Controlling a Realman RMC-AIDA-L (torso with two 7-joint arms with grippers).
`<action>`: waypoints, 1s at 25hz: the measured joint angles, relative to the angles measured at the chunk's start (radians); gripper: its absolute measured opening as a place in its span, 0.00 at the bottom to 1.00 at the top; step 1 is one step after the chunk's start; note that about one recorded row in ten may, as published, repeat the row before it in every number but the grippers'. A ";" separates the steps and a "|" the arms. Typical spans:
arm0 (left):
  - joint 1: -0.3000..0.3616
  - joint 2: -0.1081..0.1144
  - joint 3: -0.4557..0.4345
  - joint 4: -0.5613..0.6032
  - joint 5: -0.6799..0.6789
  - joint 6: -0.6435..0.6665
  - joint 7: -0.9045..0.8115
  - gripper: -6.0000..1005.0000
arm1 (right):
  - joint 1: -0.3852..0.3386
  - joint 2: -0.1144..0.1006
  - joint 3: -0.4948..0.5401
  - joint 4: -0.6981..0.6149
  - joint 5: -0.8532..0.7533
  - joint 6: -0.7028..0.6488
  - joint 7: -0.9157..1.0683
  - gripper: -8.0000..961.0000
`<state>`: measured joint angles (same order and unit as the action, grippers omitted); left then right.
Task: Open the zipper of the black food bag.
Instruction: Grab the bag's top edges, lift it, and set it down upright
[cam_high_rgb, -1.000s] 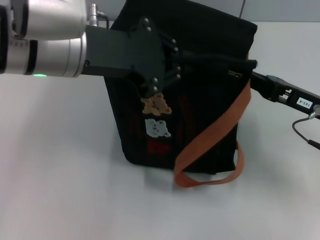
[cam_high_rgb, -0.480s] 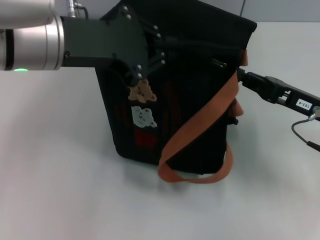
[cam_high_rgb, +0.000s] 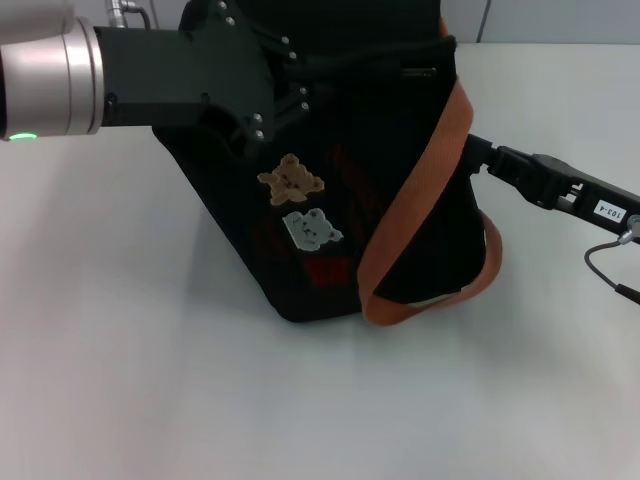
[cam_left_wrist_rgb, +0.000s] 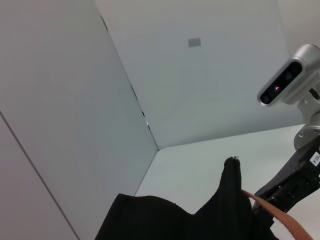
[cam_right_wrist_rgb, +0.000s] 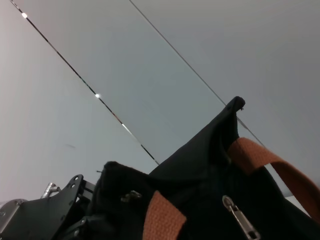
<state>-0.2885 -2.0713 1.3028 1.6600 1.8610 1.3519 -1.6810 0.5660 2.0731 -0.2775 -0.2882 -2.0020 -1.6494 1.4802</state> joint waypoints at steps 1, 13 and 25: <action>0.003 0.000 -0.001 0.000 -0.005 0.000 0.007 0.11 | 0.000 0.000 0.000 -0.001 0.000 0.001 0.000 0.01; 0.018 -0.001 0.001 0.000 -0.025 0.003 0.021 0.11 | -0.011 0.006 0.005 -0.029 0.063 0.018 -0.305 0.05; 0.015 0.000 0.003 -0.052 -0.080 0.004 0.021 0.11 | -0.019 0.014 0.016 0.185 0.200 0.173 -1.144 0.23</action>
<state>-0.2736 -2.0711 1.3054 1.6078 1.7809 1.3558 -1.6597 0.5475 2.0871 -0.2617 -0.1031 -1.8018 -1.4765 0.3363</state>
